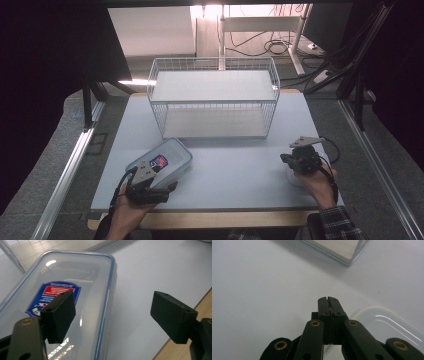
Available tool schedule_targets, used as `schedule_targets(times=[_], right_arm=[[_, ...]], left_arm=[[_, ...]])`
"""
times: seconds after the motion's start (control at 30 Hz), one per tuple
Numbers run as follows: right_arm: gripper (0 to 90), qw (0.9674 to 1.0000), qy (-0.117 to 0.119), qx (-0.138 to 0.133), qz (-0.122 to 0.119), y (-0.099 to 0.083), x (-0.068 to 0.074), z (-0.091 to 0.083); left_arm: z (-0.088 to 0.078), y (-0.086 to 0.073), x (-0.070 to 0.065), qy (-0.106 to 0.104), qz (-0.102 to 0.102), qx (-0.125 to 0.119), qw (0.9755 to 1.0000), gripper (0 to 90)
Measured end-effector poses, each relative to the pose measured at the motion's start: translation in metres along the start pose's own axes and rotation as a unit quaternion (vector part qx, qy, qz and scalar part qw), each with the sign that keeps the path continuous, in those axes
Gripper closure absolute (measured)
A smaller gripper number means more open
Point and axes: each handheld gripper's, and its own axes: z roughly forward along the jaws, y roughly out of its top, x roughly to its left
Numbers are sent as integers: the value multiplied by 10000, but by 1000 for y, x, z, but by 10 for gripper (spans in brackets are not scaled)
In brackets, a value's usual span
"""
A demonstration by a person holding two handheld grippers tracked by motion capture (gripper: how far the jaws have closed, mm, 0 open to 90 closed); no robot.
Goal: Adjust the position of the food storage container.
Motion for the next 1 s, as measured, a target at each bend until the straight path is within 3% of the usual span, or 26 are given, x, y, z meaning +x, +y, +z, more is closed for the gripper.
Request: schedule_targets(times=[0.13, 0.23, 0.37, 0.73, 0.9, 0.97, 1.0], right_arm=[[894, 9999, 67, -95, -83, 3, 5, -2], [890, 9997, 141, -127, -123, 4, 6, -1], [890, 9996, 177, -169, -157, 5, 8, -1], [894, 9989, 120, -346, -287, 11, 20, 5], [893, 9985, 168, -392, -328, 14, 25, 9], [893, 9984, 187, -423, -320, 15, 27, 10], [892, 9983, 188, -448, -326, 16, 28, 11]], left_arm=[[-7, 0, 5, 126, -76, -9, 9999, 268], [-16, -1, 11, 21, -166, -128, 9998, 283], [-27, -2, 20, 51, -352, -262, 9990, 372], [-46, -18, 39, 671, -650, -22, 9956, 727], [-55, -33, 58, 1018, -1000, 167, 9896, 867], [-52, -41, 67, 1193, -1144, 375, 9855, 889], [-50, -45, 71, 1340, -1209, 542, 9821, 895]])
